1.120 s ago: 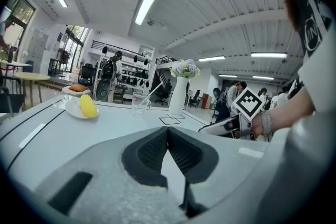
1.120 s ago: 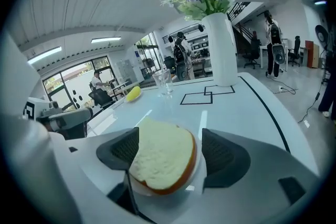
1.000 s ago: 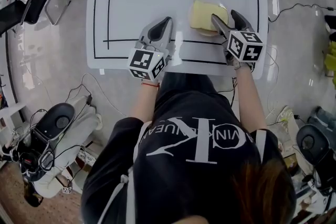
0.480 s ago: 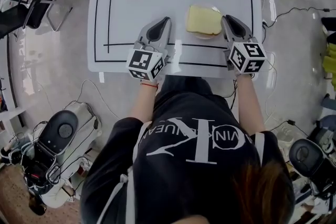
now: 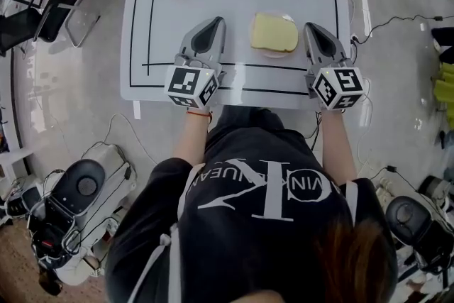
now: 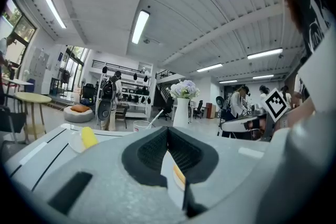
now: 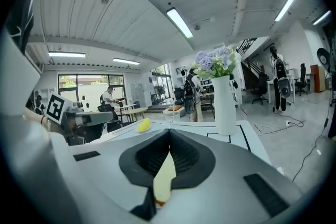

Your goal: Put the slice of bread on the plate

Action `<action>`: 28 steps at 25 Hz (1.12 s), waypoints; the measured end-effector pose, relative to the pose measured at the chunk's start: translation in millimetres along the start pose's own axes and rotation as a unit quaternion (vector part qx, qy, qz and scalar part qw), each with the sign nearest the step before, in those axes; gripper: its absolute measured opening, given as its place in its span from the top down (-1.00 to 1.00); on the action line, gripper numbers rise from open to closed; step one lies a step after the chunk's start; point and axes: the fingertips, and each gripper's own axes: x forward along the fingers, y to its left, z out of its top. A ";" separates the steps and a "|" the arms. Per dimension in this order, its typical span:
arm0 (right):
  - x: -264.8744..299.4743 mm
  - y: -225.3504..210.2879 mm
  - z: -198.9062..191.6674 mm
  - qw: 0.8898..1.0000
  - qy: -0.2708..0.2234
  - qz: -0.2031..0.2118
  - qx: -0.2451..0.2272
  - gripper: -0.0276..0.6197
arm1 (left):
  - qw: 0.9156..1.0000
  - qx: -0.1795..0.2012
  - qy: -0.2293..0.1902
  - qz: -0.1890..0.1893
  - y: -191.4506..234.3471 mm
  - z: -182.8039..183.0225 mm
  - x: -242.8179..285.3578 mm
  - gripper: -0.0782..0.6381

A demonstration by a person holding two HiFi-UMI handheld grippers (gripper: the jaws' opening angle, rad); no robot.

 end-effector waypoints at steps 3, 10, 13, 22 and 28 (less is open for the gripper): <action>-2.9 3.8 9.3 1.000 -0.011 0.001 -0.016 0.91 | 1.000 0.004 -0.009 0.005 3.9 10.3 -1.5 0.78; -13.1 5.4 32.0 0.999 -0.044 -0.004 -0.024 0.91 | 0.999 0.011 -0.027 0.015 11.7 30.3 -7.9 0.78; -15.5 6.3 40.0 0.998 -0.056 -0.007 -0.035 0.91 | 0.999 0.016 -0.032 0.020 15.2 35.3 -10.3 0.78; -13.9 9.8 52.8 0.996 -0.074 -0.002 -0.050 0.91 | 0.998 0.022 -0.047 0.037 26.2 48.2 -18.3 0.78; -11.5 12.7 57.6 0.995 -0.081 0.002 -0.054 0.91 | 0.997 0.023 -0.054 0.044 31.6 53.5 -20.2 0.78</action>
